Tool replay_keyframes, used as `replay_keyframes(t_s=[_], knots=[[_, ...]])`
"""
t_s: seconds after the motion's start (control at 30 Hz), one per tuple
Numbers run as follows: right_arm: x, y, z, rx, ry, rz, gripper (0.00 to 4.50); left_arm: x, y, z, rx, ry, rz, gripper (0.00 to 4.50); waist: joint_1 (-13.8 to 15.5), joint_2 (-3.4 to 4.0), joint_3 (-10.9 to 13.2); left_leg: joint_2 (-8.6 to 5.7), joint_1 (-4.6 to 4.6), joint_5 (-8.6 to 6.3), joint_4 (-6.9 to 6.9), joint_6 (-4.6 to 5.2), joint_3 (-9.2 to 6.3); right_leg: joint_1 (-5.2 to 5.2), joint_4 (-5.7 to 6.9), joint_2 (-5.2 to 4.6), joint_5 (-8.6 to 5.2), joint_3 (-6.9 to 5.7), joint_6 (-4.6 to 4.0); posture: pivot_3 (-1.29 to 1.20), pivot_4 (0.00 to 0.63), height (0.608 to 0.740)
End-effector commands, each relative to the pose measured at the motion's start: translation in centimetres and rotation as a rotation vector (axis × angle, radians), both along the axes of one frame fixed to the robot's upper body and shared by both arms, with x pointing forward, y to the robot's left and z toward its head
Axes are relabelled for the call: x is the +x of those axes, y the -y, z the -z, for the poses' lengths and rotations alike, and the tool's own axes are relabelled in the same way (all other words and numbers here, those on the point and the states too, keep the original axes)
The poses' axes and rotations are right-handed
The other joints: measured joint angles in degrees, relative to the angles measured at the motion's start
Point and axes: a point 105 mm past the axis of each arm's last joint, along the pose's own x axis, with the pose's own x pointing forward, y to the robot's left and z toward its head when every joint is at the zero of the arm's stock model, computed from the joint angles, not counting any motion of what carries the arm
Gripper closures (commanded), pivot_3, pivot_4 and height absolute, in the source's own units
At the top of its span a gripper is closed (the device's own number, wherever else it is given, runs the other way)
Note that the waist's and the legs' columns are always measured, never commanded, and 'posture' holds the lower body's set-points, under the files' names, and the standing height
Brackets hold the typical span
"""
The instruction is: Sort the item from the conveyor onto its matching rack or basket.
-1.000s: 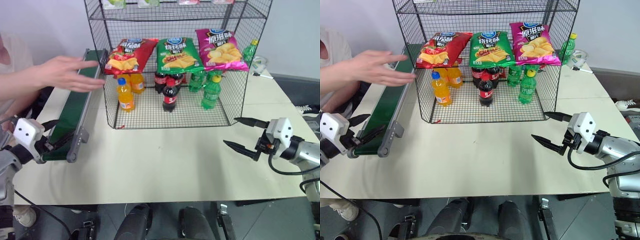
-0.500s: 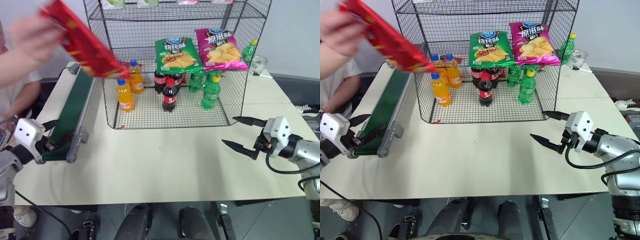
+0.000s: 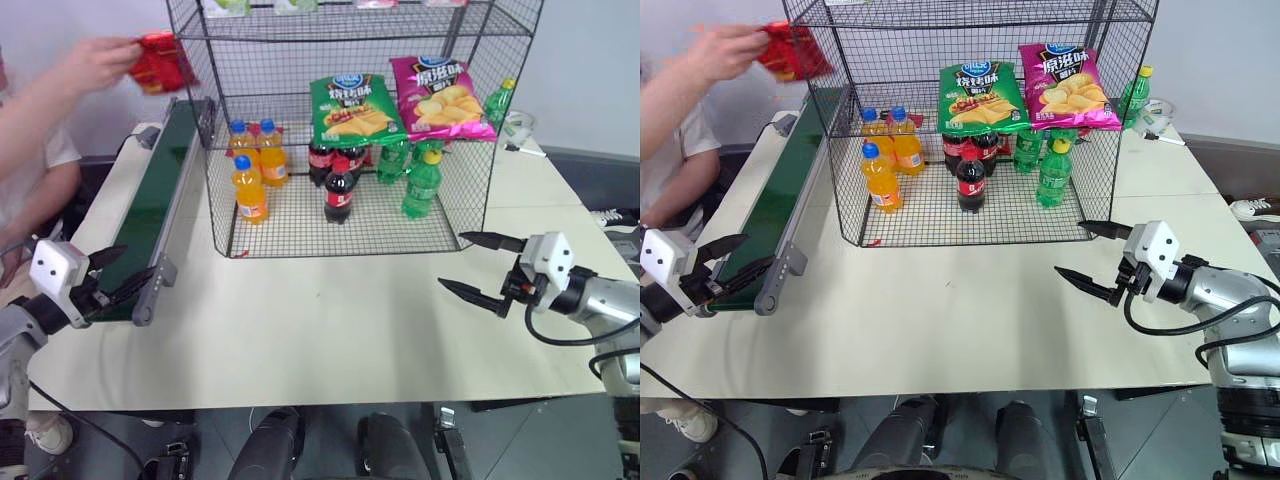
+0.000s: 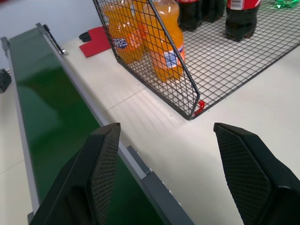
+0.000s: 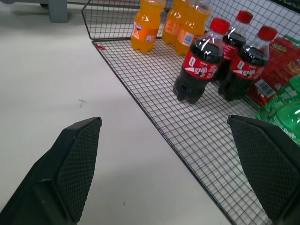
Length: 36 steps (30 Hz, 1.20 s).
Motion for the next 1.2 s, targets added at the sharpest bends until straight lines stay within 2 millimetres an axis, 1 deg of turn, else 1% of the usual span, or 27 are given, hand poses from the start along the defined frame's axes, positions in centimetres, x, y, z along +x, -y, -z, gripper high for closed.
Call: replay_keyframes(t_s=[0.03,0.63,1.2], knots=[[0.2,-0.1,-0.8,0.007,0.038,-0.005,0.0,-0.2,-0.5,-1.3,0.021,0.056,-0.019,1.19,0.01,0.0,0.0,0.0,0.0,0.0,0.0,0.0,0.0,0.0,0.0,0.0,0.0,0.0,0.0,0.0,0.15,0.74],[0.3,-0.7,-0.9,0.016,0.036,-0.029,0.0,-0.6,-0.6,-1.1,0.039,0.066,-0.026,1.19,-0.01,0.01,0.01,0.0,-0.04,0.0,0.0,0.01,0.0,-0.05,-0.01,0.0,0.0,0.0,0.0,0.0,0.15,0.74],[0.8,-1.6,-0.8,0.03,0.036,-0.057,0.0,-0.9,-1.0,-1.0,0.061,0.083,-0.059,1.19,0.0,0.02,0.01,0.0,-0.07,0.0,-0.01,0.0,0.0,-0.08,-0.01,0.0,0.0,0.0,0.0,0.0,0.15,0.74]])
